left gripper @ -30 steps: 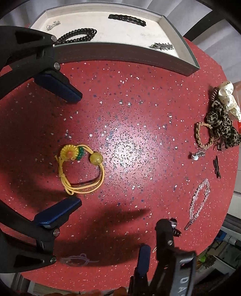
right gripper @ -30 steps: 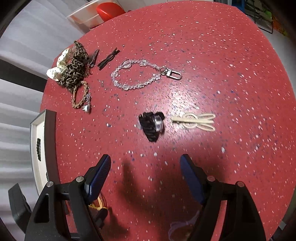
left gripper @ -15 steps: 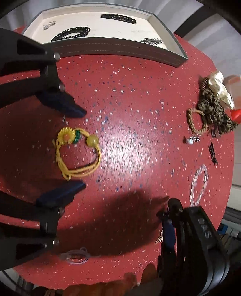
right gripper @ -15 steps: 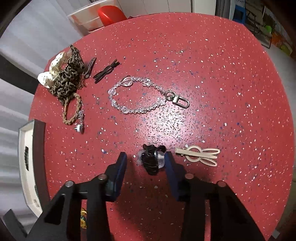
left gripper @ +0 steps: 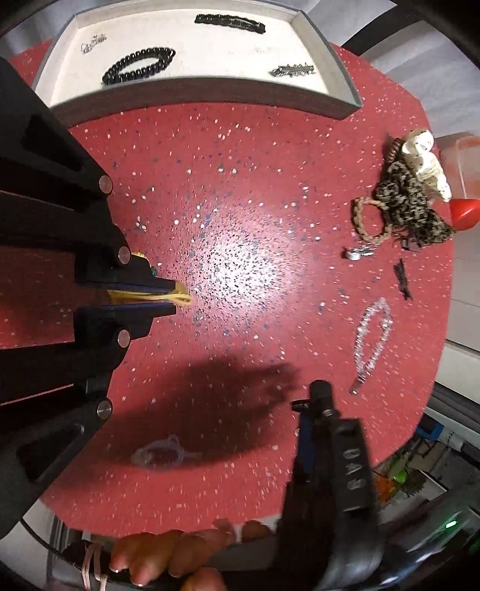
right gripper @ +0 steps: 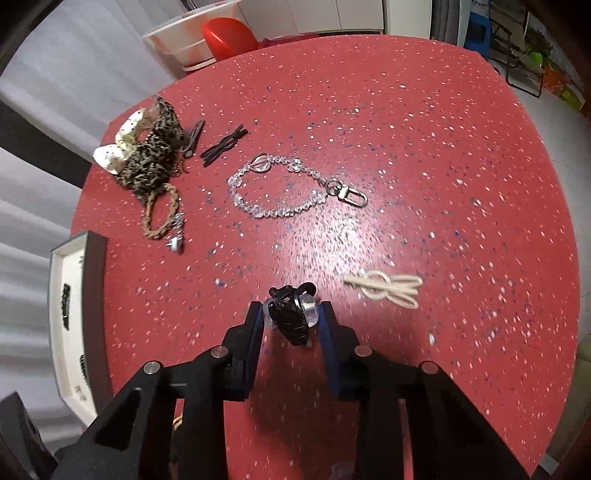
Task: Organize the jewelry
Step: 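Grasp the yellow sunflower hair tie with the left tool while the right holds the claw clip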
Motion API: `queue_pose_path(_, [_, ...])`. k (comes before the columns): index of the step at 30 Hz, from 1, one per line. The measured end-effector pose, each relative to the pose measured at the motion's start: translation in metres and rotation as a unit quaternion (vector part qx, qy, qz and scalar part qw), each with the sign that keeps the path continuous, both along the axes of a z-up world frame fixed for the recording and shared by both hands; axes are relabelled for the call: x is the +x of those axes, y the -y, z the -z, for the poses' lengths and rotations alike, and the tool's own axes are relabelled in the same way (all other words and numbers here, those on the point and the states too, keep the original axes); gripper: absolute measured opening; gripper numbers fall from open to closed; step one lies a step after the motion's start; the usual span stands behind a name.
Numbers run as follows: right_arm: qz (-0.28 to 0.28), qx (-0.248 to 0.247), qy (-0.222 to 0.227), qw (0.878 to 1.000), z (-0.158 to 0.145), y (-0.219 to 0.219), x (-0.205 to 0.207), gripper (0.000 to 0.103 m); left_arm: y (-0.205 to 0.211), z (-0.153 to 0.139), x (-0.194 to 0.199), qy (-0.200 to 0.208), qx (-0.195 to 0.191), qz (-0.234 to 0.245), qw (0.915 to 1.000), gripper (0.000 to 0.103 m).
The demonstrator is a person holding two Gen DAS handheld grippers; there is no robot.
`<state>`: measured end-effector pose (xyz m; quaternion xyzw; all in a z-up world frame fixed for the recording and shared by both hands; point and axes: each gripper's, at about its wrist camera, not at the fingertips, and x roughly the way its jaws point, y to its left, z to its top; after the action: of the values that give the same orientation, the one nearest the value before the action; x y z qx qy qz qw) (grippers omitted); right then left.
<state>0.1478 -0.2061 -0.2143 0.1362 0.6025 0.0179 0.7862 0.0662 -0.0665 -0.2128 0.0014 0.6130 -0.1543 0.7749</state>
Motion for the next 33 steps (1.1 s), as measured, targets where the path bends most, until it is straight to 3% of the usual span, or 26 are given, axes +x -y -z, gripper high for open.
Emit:
queue_pose_path(12, [0.010, 0.018, -0.017, 1.000, -0.031, 0.008, -0.059, 0.032, -0.042, -0.041, -0.005, 0.011, -0.010, 0.014, 0.9998, 0.007])
queue_pose_path(17, [0.021, 0.019, -0.023, 0.999, -0.038, 0.011, -0.079, 0.032, -0.036, -0.030, -0.005, 0.001, 0.007, 0.020, 0.9998, 0.008])
queue_pose_path(18, [0.024, 0.020, -0.025, 0.999, -0.038, 0.012, -0.082, 0.032, -0.033, -0.024, -0.005, -0.004, 0.013, 0.024, 0.9996, 0.019])
queue_pose_path(19, [0.028, 0.021, -0.026, 0.999, -0.037, 0.013, -0.085, 0.032, -0.031, -0.020, -0.004, -0.005, 0.019, 0.026, 0.9995, 0.054])
queue_pose_path(21, [0.035, 0.023, -0.030, 0.999, -0.036, 0.016, -0.090, 0.032, -0.028, -0.017, -0.006, 0.005, 0.030, 0.022, 0.9993, 0.092])
queue_pose_path(33, [0.064, 0.033, -0.036, 0.997, -0.031, 0.036, -0.119, 0.032, 0.007, 0.023, 0.000, -0.011, 0.064, 0.046, 0.9968, 0.092])
